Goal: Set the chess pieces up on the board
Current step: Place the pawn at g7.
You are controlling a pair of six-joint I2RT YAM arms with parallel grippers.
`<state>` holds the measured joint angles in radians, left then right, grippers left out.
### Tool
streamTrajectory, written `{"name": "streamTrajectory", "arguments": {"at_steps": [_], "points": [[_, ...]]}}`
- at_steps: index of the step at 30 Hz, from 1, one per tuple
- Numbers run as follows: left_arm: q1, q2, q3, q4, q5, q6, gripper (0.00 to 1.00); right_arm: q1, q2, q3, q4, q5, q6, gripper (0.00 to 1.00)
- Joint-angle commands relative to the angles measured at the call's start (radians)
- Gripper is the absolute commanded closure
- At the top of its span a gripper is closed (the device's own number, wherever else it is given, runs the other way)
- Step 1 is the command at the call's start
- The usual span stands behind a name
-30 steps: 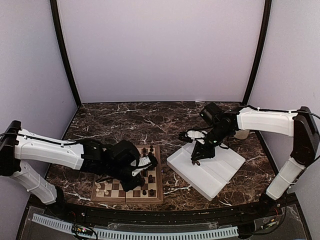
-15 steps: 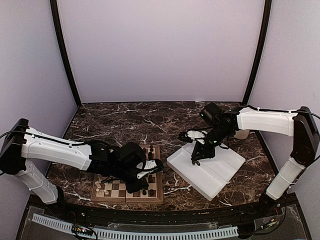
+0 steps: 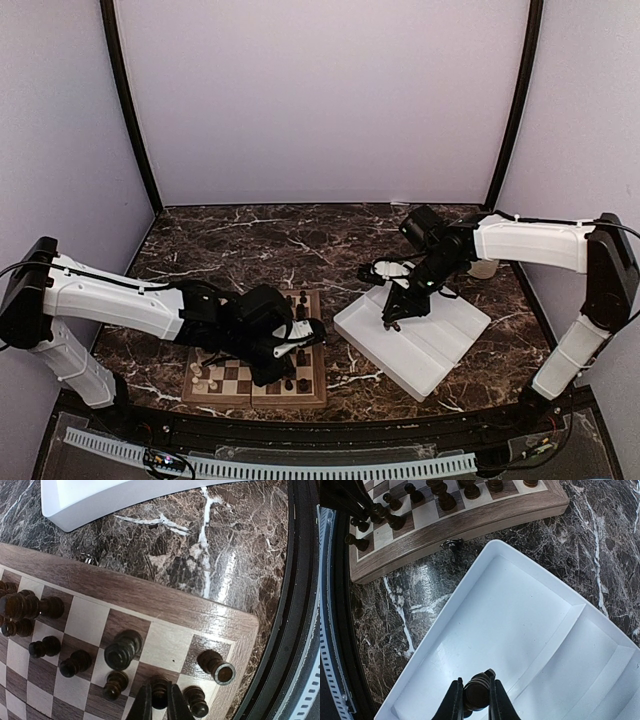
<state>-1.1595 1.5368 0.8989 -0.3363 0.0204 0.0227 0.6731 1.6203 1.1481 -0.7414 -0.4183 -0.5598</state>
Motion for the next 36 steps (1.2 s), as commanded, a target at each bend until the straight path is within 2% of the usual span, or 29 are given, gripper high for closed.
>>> {"name": "streamTrajectory", "arguments": {"at_steps": [1, 8, 16, 24, 32, 36], "points": [[-0.005, -0.033, 0.003, -0.03, -0.008, 0.006, 0.93, -0.003, 0.015, 0.023, 0.0, -0.008, 0.008, 0.91], [-0.007, -0.011, 0.012, -0.03, -0.008, 0.005, 0.91, -0.003, 0.018, 0.029, -0.004, -0.01, 0.008, 0.91], [-0.015, -0.015, 0.018, -0.051, -0.071, 0.005, 0.75, -0.004, 0.013, 0.024, -0.001, -0.01, 0.008, 0.91], [-0.024, -0.026, 0.027, -0.055, -0.075, -0.007, 0.68, -0.003, 0.015, 0.03, -0.003, -0.013, 0.007, 0.91], [-0.026, -0.175, 0.079, -0.135, -0.075, -0.018, 0.57, -0.006, -0.005, 0.055, -0.024, -0.055, 0.019, 0.91], [-0.026, -0.245, 0.134, -0.114, -0.144, -0.008, 0.5, -0.048, -0.021, 0.101, -0.046, -0.169, 0.038, 0.92]]}}
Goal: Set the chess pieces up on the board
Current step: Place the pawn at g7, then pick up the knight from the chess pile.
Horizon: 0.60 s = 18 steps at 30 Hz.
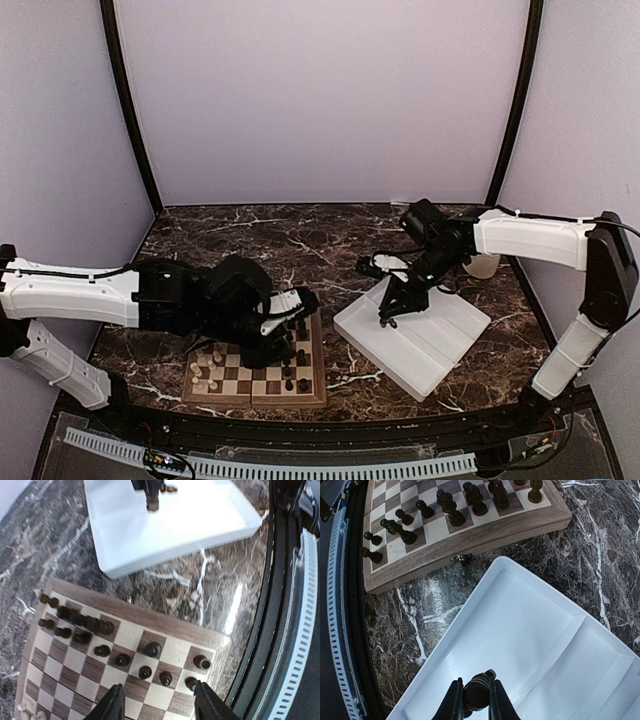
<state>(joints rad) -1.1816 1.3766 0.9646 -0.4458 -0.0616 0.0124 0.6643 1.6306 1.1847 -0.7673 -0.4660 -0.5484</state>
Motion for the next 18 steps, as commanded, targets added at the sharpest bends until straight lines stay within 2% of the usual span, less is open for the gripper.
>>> {"name": "streamTrajectory", "arguments": {"at_steps": [1, 2, 4, 5, 6, 8, 10, 12, 14, 16, 18], "points": [[-0.004, -0.087, 0.088, 0.049, -0.09, 0.012, 0.48, -0.058, -0.033, 0.08, -0.028, -0.164, 0.032, 0.92], [-0.004, -0.077, 0.096, 0.088, -0.107, 0.013, 0.46, -0.078, -0.036, 0.095, -0.037, -0.216, 0.036, 0.92], [-0.002, -0.048, 0.109, 0.233, -0.137, 0.013, 0.36, -0.12, -0.039, 0.131, -0.056, -0.326, 0.038, 0.92], [0.001, -0.037, 0.108, 0.351, -0.141, 0.006, 0.34, -0.14, -0.041, 0.149, -0.067, -0.382, 0.04, 0.92], [0.004, -0.007, 0.106, 0.412, -0.137, -0.001, 0.29, -0.158, -0.044, 0.167, -0.076, -0.432, 0.042, 0.92], [0.027, 0.046, 0.108, 0.563, -0.078, -0.044, 0.26, -0.182, -0.052, 0.203, -0.107, -0.514, 0.035, 0.92], [0.072, 0.095, 0.115, 0.678, 0.023, -0.136, 0.26, -0.188, -0.071, 0.231, -0.135, -0.56, 0.02, 0.91], [0.13, 0.129, 0.089, 0.809, 0.162, -0.305, 0.26, -0.189, -0.108, 0.242, -0.142, -0.586, 0.014, 0.91], [0.183, 0.153, 0.036, 1.043, 0.277, -0.426, 0.25, -0.189, -0.143, 0.236, -0.124, -0.606, 0.028, 0.91], [0.222, 0.184, 0.0, 1.212, 0.393, -0.511, 0.26, -0.19, -0.162, 0.234, -0.112, -0.623, 0.038, 0.91], [0.248, 0.225, -0.006, 1.33, 0.451, -0.562, 0.25, -0.189, -0.161, 0.245, -0.12, -0.639, 0.039, 0.9]]}}
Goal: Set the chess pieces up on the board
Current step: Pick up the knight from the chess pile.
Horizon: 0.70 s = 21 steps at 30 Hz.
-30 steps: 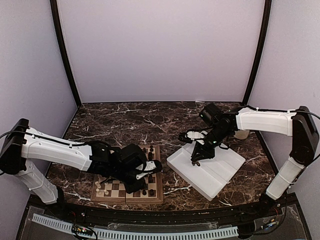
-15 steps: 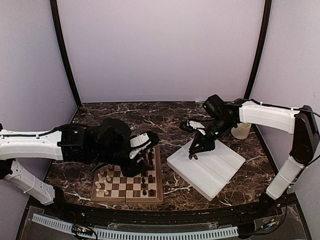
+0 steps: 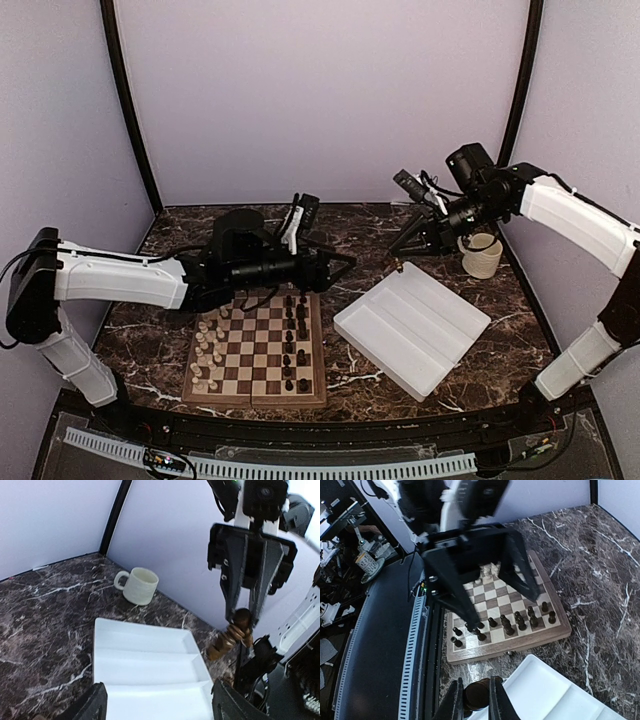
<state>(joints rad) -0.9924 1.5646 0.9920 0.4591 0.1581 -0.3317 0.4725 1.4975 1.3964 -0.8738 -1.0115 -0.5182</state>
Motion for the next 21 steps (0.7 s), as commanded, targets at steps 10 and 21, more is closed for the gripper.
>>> {"name": "streamTrajectory", "arguments": {"at_steps": [10, 21], "points": [[0.092, 0.249, 0.055, 0.743, 0.471, -0.364, 0.24, 0.003, 0.008, 0.112, -0.013, -0.105, 0.033, 0.9], [0.097, 0.334, 0.153, 0.767, 0.595, -0.404, 0.31, 0.003, 0.039, 0.136, 0.007, -0.09, 0.055, 0.9]]}}
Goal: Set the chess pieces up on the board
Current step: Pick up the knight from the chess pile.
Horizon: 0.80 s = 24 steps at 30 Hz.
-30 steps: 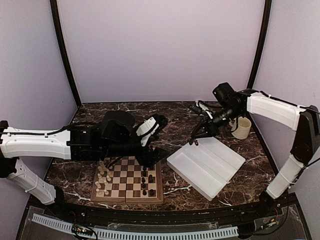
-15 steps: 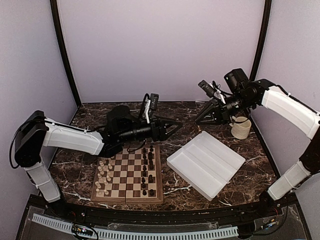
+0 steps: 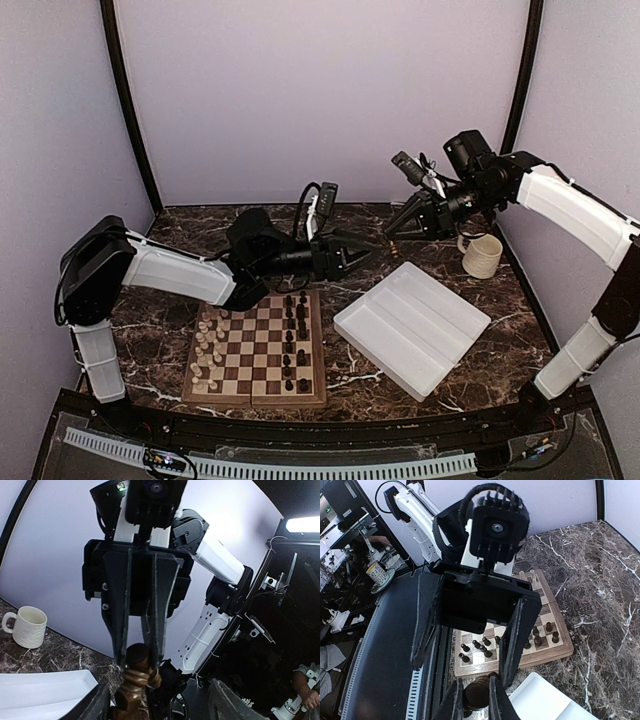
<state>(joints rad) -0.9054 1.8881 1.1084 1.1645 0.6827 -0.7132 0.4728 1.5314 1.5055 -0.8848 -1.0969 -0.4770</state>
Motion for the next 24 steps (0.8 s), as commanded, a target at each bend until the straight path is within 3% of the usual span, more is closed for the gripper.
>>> {"name": "streamTrajectory", "arguments": {"at_steps": [1, 12, 24], "points": [[0.012, 0.014, 0.039, 0.063, 0.073, -0.024, 0.33, 0.003, 0.006, 0.028, 0.02, -0.003, 0.015, 0.9], [0.031, 0.061, 0.062, 0.091, 0.091, -0.104, 0.44, 0.001, 0.009, 0.043, 0.022, 0.014, 0.014, 0.9], [0.042, 0.102, 0.1, 0.127, 0.137, -0.157, 0.74, -0.002, 0.016, 0.032, 0.038, 0.038, 0.015, 0.9]]}}
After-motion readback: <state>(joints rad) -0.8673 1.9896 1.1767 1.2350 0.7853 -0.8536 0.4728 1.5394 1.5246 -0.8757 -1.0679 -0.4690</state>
